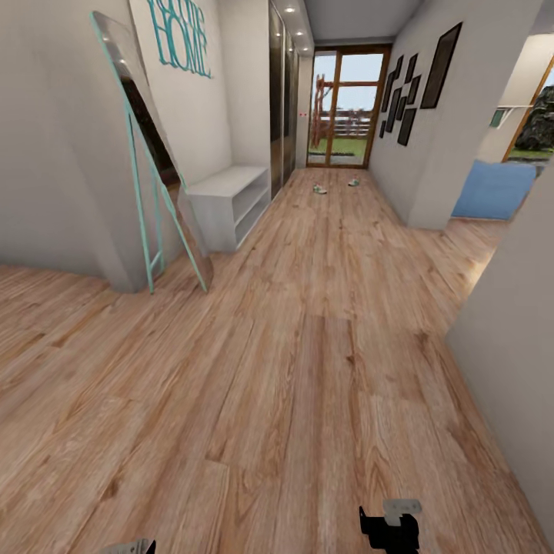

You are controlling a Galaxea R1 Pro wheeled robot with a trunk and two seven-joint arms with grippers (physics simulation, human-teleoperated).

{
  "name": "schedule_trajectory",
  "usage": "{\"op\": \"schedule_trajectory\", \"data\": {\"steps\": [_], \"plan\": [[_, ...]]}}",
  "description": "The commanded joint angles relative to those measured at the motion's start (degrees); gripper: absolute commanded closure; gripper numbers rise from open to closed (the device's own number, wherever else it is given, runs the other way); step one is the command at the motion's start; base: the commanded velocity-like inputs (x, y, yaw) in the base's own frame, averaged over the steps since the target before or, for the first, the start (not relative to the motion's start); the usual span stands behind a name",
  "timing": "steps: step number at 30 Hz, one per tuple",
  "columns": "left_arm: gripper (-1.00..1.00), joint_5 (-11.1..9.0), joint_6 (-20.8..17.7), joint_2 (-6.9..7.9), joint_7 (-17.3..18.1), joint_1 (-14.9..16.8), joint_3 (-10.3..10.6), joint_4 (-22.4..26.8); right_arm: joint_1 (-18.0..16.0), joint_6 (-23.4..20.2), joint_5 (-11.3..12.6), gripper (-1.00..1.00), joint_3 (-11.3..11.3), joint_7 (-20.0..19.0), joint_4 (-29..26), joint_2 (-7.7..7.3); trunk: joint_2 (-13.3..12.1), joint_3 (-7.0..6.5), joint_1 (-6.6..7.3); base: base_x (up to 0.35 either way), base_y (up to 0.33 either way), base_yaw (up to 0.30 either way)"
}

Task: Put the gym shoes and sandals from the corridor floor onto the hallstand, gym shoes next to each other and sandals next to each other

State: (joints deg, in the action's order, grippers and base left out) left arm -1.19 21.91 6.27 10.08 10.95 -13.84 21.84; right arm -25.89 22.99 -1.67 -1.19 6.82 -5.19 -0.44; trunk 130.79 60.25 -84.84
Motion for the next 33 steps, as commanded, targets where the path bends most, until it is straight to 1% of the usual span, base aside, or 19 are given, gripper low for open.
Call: {"op": "schedule_trajectory", "data": {"steps": [1,22,33], "plan": [[-1.00,-0.1,0.1,-0.03,0.6,0.0,-0.4,0.0,0.0,0.1,-0.2,-1.00,-0.1,0.3,0.0,0.00,0.0,0.05,-0.03,0.338,0.000,-0.153],[-1.00,-0.1,0.1,-0.03,0.6,0.0,-0.4,-0.1,0.0,0.1,-0.2,-1.00,-0.1,0.3,0.0,0.00,0.0,0.05,-0.03,0.338,0.000,-0.237],[-1.00,-0.2,0.1,-0.03,0.6,0.0,-0.4,-0.1,0.0,0.1,-0.2,-1.00,-0.1,0.3,0.1,0.08,0.0,0.05,-0.03,0.338,0.000,-0.031]]}}
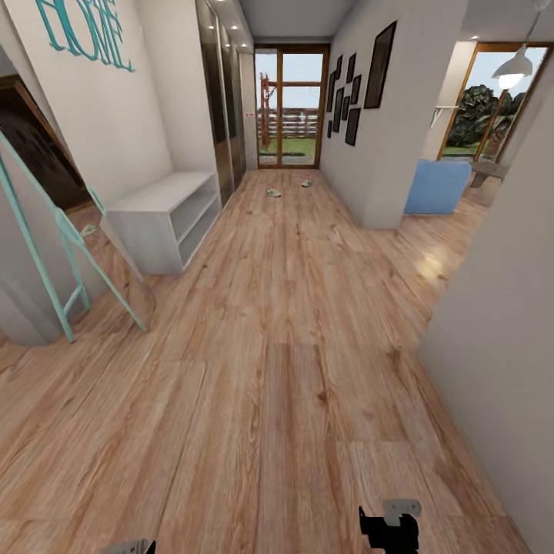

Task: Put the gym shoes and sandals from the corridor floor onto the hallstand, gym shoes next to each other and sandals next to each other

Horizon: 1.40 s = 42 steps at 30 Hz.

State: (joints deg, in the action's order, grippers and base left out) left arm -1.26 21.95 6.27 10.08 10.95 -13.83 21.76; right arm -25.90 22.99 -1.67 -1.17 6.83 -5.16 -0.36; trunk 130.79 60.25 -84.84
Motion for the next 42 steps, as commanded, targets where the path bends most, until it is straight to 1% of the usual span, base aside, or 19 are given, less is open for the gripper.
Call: {"op": "schedule_trajectory", "data": {"steps": [1,42], "plan": [[-1.00,-0.1,0.1,-0.03,0.6,0.0,-0.4,-0.1,0.0,0.1,-0.2,-1.00,-0.1,0.3,0.1,0.00,0.0,0.05,-0.02,0.338,0.000,-0.003],[-1.00,-0.1,0.1,-0.03,0.6,0.0,-0.3,-0.1,0.0,0.1,-0.3,-1.00,-0.1,0.2,0.1,-0.12,0.0,0.05,-0.02,0.338,0.000,0.000]]}}
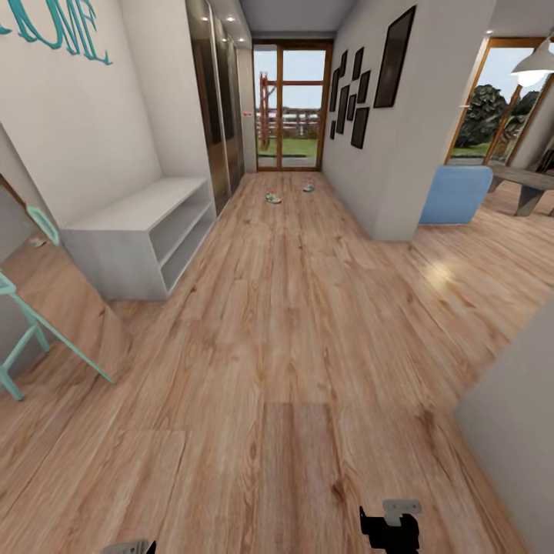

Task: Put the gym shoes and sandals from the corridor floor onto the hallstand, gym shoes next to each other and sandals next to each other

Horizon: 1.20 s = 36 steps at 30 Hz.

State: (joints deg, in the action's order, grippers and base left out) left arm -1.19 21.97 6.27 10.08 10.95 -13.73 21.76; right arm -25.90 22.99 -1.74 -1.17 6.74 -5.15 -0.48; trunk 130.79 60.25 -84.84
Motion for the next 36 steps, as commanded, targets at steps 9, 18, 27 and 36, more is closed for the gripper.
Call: {"op": "schedule_trajectory", "data": {"steps": [9,18,27,36], "plan": [[-1.00,-0.1,0.1,-0.03,0.6,0.0,-0.4,-0.1,0.0,0.1,-0.2,-1.00,-0.1,0.3,0.1,0.11,0.0,0.05,-0.02,0.338,0.000,0.000],[-1.00,-0.1,0.1,-0.03,0.6,0.0,-0.3,0.0,0.0,0.1,-0.1,-1.00,-0.1,0.4,0.1,0.11,0.0,0.05,-0.02,0.338,0.000,0.000],[-1.00,0.0,0.1,-0.03,0.6,0.0,-0.3,0.0,0.0,0.1,-0.2,-1.00,-0.1,0.4,0.1,0.12,0.0,0.05,-0.02,0.338,0.000,0.000],[-1.00,0.0,0.1,-0.03,0.6,0.0,-0.3,-0.1,0.0,0.1,-0.2,-1.00,-0.1,0.4,0.1,0.13,0.0,0.05,-0.02,0.338,0.000,0.000]]}}
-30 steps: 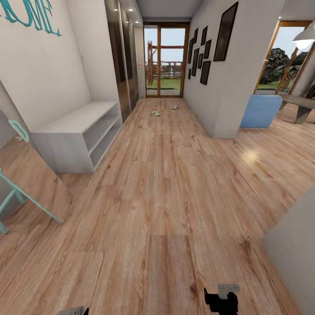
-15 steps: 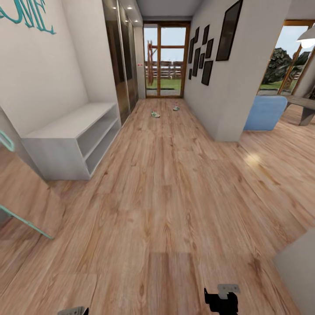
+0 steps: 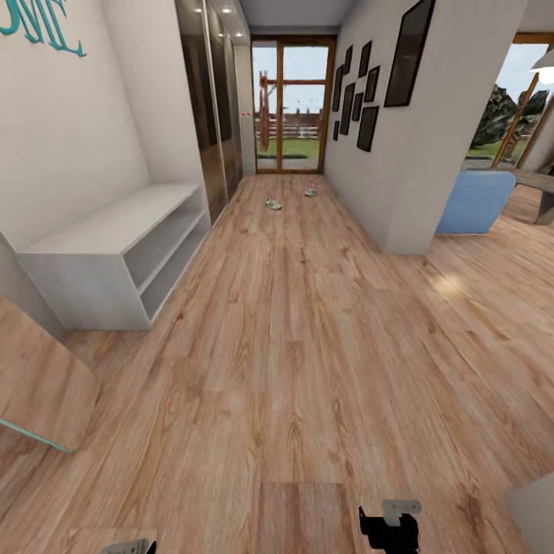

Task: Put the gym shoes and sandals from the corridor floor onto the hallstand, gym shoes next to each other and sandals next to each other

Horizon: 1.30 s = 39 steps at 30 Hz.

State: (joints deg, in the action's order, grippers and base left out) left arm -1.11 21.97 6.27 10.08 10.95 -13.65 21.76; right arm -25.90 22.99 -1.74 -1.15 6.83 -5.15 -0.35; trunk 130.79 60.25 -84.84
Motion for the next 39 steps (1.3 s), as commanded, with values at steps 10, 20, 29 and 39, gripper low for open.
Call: {"op": "schedule_trajectory", "data": {"steps": [10,20,29,39], "plan": [[-1.00,-0.2,0.1,-0.03,0.6,0.0,-0.5,-0.1,0.0,0.1,-0.2,-1.00,-0.1,0.3,0.1,0.00,0.0,0.05,-0.03,0.338,0.000,0.000],[-1.00,-0.2,0.1,-0.03,0.6,0.0,-0.5,-0.1,0.0,0.1,-0.2,-1.00,-0.1,0.3,0.1,0.04,0.0,0.05,-0.03,0.338,0.000,0.000],[-1.00,-0.2,0.1,-0.03,0.6,0.0,-0.5,-0.1,0.0,0.1,-0.2,-1.00,-0.1,0.3,0.1,0.08,0.0,0.05,-0.03,0.338,0.000,0.000],[-1.00,-0.2,0.1,-0.03,0.6,0.0,-0.5,-0.1,0.0,0.1,-0.2,-1.00,-0.1,0.3,0.1,0.10,0.0,0.05,-0.03,0.338,0.000,0.000]]}}
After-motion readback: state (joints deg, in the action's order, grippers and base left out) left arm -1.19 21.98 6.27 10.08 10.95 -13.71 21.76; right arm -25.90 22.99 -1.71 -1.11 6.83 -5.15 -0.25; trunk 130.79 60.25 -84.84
